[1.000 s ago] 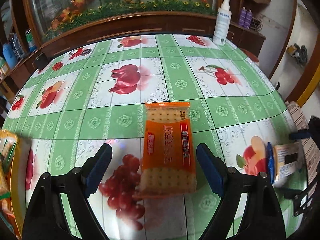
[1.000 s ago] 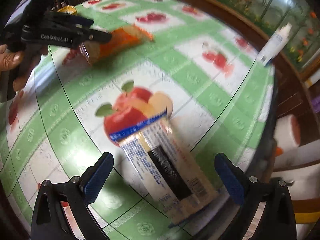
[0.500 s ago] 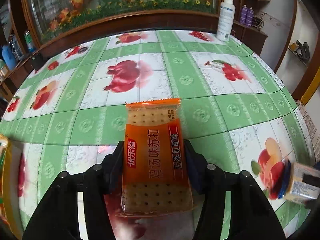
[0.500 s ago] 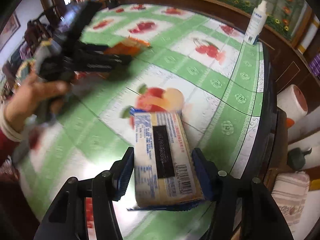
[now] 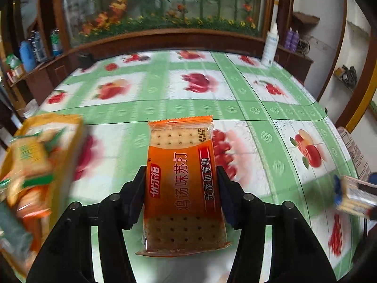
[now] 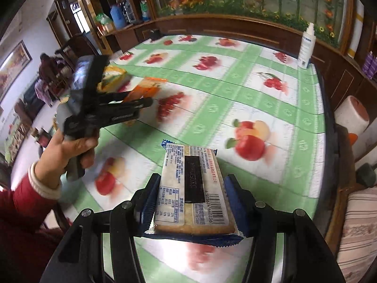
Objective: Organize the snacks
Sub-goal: 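Carry the orange pack and boxed biscuits over the tray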
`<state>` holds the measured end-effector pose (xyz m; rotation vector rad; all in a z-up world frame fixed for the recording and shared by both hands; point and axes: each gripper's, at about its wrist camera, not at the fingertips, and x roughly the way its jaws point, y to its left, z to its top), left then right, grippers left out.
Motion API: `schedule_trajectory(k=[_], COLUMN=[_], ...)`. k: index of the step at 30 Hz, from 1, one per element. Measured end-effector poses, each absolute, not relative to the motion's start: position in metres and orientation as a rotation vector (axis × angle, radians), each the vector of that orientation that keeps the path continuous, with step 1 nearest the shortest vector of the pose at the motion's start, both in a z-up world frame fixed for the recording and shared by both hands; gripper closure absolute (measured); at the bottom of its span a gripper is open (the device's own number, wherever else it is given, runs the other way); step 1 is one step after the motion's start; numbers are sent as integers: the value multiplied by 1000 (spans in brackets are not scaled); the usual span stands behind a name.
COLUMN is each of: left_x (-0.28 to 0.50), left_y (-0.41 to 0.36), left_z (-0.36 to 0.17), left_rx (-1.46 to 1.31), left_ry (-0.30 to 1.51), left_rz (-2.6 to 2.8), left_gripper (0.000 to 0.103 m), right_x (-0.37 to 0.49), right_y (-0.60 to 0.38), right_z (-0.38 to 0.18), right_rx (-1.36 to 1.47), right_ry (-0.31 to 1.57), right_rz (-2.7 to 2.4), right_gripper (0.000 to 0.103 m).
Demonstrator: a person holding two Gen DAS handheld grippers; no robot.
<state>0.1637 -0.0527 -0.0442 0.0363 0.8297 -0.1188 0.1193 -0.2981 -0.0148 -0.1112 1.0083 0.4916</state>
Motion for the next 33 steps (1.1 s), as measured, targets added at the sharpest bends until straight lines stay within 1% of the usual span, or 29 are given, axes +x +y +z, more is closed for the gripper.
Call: schedule_trajectory(k=[9, 15, 23, 27, 33], left_x=[99, 73, 63, 64, 66], left_y=[31, 87, 152, 175, 183], left_z=[-12, -4, -16, -25, -33], left_rx=[-11, -54, -118, -138, -147], left_ry=[731, 692, 698, 713, 711], left_rz=[4, 126, 265, 314, 336], left_gripper=[49, 48, 48, 48, 48], right_x=[102, 116, 156, 170, 175], right_y=[-239, -175, -85, -50, -21], right_z=[-5, -11, -42, -57, -64], right_rx=[147, 353, 565, 595, 574], right_ry=[840, 760, 776, 794, 790], right_rz=[631, 799, 969, 987, 996], right_gripper=[46, 46, 47, 47, 47])
